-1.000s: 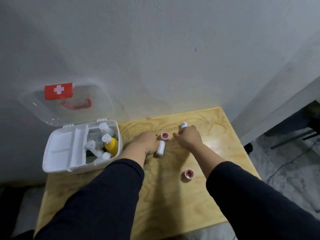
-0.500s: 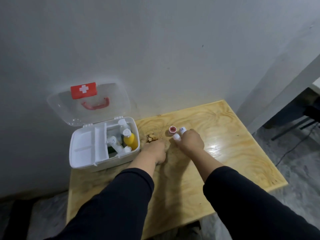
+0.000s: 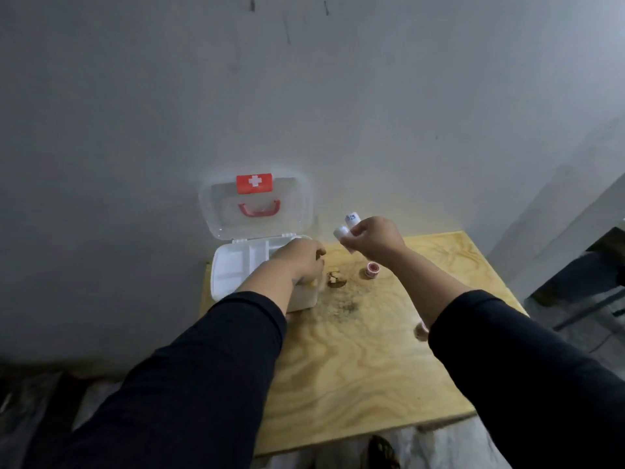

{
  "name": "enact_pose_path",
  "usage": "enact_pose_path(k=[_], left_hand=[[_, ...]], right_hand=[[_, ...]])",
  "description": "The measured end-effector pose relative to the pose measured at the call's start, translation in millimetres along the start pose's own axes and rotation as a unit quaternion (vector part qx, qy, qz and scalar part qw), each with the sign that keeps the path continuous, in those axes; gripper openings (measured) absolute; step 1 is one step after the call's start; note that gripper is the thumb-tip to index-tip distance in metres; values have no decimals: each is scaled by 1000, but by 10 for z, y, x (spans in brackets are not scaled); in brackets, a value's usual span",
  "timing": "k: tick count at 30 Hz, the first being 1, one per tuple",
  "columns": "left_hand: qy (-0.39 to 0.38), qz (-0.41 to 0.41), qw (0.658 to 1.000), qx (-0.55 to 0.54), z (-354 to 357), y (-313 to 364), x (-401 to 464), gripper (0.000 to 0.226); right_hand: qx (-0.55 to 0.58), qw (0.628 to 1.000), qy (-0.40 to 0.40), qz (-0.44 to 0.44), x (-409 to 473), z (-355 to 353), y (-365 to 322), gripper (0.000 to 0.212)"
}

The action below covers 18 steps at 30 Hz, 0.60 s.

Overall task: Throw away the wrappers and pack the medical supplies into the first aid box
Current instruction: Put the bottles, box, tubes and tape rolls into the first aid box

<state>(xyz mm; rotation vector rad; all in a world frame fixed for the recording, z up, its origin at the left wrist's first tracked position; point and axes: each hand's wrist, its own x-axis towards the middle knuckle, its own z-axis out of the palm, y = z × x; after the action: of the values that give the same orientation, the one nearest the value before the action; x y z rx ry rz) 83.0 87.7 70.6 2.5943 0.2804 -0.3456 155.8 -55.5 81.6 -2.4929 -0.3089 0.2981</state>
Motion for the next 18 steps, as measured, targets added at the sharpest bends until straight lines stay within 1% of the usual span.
enact_pose_path(k=[2, 4, 7, 9, 11, 14, 16, 18], left_hand=[[25, -31, 999, -36, -95, -259, -128, 37], [45, -65, 995, -58, -138, -534, -230, 41], [74, -114, 990, -23, -133, -911, -357, 54], [91, -156, 984, -15, -79, -1133, -440, 66], [95, -185, 977, -47, -10, -1307, -525, 75], [99, -187, 969, -125, 84, -1467, -600, 88], [106, -178, 965, -161, 125, -1530, -613, 86], [112, -163, 965, -174, 140, -1548, -625, 72]], right_hand=[[-11, 999, -4, -36, -24, 100, -260, 43], [-24, 997, -15, -71, -45, 251, -498, 42], [-68, 989, -33, -125, -70, 507, -780, 43], [-123, 976, -55, -169, -124, 654, -949, 43], [-167, 961, -79, -205, -162, 818, -1060, 44], [-224, 941, -111, -229, -154, 1097, -1135, 45], [-259, 925, -132, -246, -139, 1237, -1174, 44], [-277, 915, -152, -252, -124, 1316, -1215, 45]])
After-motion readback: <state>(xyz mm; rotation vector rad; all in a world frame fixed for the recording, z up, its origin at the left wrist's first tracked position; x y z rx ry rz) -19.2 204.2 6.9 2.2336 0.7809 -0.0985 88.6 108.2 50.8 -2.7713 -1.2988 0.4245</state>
